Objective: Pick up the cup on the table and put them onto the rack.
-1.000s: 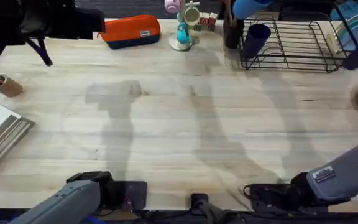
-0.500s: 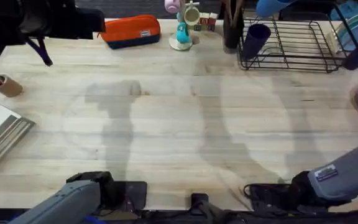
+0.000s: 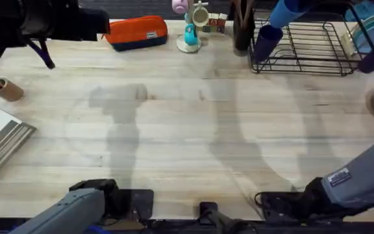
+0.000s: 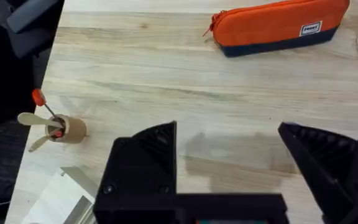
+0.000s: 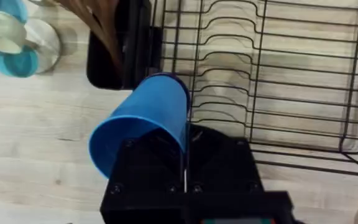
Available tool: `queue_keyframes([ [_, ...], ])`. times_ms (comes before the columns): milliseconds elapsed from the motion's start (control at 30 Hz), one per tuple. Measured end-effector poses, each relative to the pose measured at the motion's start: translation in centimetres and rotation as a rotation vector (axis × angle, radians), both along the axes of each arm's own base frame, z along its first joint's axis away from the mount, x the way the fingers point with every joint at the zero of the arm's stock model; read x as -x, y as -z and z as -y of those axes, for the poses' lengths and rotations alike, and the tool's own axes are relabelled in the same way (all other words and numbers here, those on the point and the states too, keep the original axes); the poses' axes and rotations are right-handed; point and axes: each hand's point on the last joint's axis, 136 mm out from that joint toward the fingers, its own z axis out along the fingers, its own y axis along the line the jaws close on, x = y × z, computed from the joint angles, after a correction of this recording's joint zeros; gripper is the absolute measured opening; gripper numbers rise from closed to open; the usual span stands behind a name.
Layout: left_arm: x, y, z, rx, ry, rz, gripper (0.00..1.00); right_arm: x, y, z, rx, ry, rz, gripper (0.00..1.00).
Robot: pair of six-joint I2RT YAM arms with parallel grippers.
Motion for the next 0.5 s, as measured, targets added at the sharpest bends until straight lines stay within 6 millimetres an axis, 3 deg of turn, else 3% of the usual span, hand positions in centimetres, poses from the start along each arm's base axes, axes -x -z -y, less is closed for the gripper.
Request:
queue_keyframes([
  [500, 0.0, 0.0, 0.0, 0.0, 0.0, 0.0, 0.993, -0.8, 2.9, 0.2, -0.005, 0.007, -0.064, 0.03],
])
